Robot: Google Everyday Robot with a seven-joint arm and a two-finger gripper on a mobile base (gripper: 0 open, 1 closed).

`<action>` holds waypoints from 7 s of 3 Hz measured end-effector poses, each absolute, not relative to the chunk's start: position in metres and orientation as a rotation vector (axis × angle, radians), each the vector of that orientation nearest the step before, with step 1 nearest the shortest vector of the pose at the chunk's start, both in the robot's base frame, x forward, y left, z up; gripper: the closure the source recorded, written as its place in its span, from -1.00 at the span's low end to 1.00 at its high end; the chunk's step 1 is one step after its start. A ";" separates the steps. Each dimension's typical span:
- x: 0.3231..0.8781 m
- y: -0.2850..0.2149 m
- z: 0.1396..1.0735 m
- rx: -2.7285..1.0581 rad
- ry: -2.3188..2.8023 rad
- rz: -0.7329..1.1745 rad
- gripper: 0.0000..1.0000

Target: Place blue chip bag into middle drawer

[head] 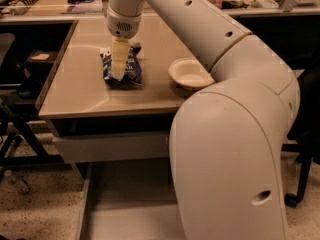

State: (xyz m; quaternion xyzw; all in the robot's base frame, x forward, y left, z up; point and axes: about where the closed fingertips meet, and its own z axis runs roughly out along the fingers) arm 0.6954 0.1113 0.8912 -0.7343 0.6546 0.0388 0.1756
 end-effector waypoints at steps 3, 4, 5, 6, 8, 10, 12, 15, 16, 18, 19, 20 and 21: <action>0.719 0.116 0.837 -2.097 1.915 0.175 -1.00; 0.722 0.115 0.826 -2.101 1.922 0.194 -1.00; 0.722 0.115 0.826 -2.101 1.922 0.194 -0.61; 0.722 0.115 0.826 -2.101 1.922 0.194 -0.15; 0.722 0.115 0.826 -2.101 1.922 0.194 0.79; 0.715 0.107 0.844 -2.058 1.926 0.150 1.00; 0.616 0.063 0.878 -1.968 1.970 0.037 1.00; 0.530 0.045 0.870 -1.944 2.141 0.118 1.00; 0.470 0.034 0.871 -1.894 2.253 0.139 1.00; 0.457 0.033 0.856 -1.877 2.285 0.186 1.00; 0.425 0.030 0.823 -1.810 2.364 0.289 1.00; 0.390 0.017 0.764 -1.749 2.488 0.422 1.00; 0.360 0.014 0.702 -1.726 2.588 0.594 1.00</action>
Offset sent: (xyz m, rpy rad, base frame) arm 0.0218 -0.0007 -0.0545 -0.0243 0.0982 -0.0219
